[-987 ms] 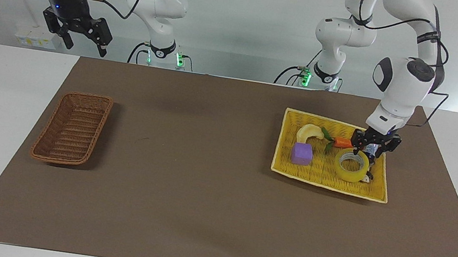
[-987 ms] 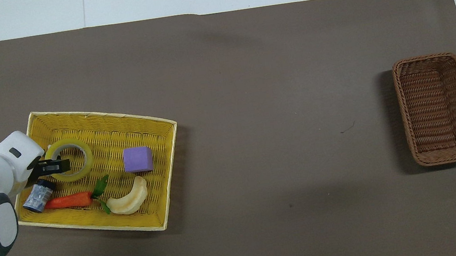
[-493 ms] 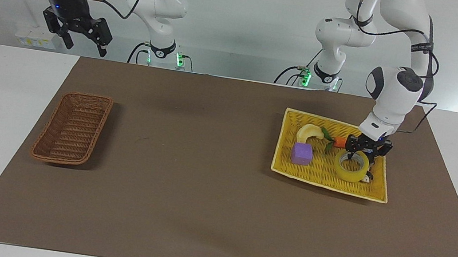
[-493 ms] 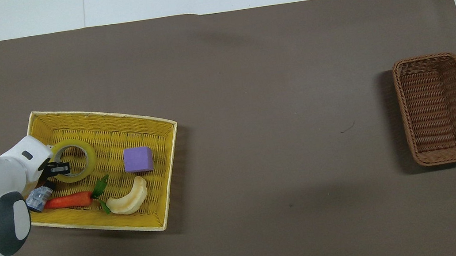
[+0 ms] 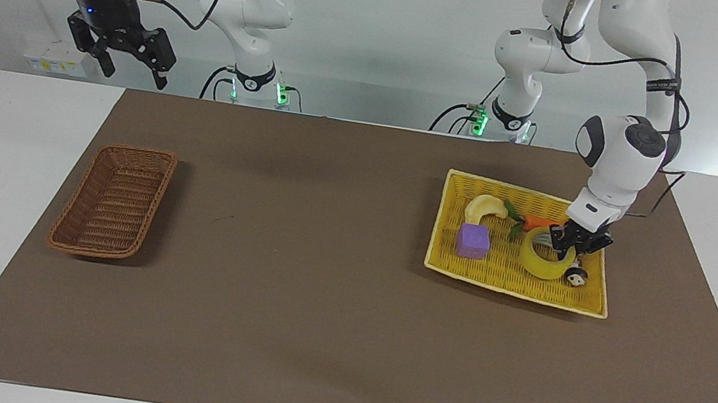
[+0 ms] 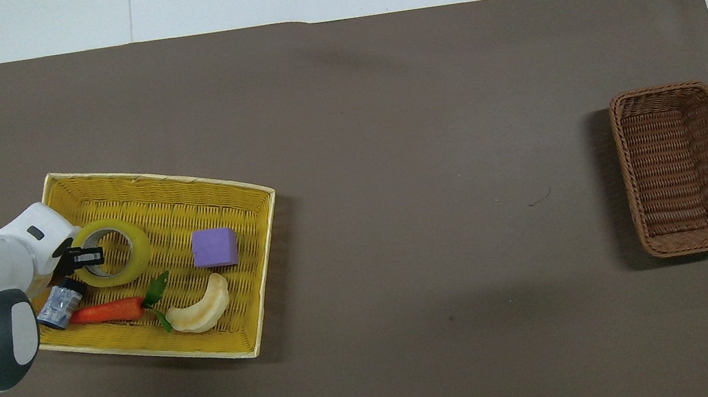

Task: Move tape to another basket
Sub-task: 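Grasp the tape roll rim with the left gripper and lift it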

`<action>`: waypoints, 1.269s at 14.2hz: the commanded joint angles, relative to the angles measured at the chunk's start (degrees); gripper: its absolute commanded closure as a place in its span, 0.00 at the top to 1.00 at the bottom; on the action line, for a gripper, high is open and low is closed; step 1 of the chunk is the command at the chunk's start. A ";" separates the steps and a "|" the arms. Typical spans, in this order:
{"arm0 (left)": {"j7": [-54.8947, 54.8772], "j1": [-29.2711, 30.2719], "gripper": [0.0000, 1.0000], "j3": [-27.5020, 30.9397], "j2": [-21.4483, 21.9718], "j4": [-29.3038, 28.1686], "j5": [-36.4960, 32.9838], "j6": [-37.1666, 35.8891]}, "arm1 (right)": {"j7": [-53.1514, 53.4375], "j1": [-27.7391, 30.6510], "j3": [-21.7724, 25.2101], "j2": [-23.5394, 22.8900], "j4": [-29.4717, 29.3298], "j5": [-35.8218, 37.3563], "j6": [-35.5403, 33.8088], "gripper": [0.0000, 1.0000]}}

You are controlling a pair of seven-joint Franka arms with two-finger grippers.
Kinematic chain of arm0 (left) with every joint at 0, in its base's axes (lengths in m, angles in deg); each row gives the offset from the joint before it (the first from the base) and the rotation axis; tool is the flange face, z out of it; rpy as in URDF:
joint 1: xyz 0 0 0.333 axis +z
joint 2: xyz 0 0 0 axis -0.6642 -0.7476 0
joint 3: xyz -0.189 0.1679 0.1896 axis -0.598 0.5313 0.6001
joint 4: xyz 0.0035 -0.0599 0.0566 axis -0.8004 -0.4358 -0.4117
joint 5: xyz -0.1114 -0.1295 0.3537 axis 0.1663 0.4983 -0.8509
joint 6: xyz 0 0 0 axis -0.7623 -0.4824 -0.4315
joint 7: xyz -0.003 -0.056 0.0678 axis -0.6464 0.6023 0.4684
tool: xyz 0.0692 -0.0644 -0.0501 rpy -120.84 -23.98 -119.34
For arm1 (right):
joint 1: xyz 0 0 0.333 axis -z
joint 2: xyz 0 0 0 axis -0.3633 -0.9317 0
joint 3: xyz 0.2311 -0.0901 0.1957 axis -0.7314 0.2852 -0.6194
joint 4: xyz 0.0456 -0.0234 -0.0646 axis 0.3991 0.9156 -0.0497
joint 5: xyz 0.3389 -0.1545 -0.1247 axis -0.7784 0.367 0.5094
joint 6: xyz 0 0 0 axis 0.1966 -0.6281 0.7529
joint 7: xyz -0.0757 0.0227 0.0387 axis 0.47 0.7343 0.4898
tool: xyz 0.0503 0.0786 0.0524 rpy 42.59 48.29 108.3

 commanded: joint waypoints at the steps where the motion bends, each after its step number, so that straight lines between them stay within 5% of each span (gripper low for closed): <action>1: 0.36 0.66 0.00 -0.40 1.51 7.45 -0.76 -11.52 | -1.61 0.32 0.00 -0.17 -0.92 -1.09 -1.37 1.00; 11: 0.89 -0.31 0.00 -0.84 1.17 34.08 6.34 -46.78 | -1.61 0.32 0.00 -0.17 -0.92 -1.01 -1.37 1.00; 18: 2.38 -4.34 0.00 -1.55 1.52 32.26 32.60 -46.19 | -1.96 0.16 -0.17 0.01 -0.83 -1.18 -3.38 1.00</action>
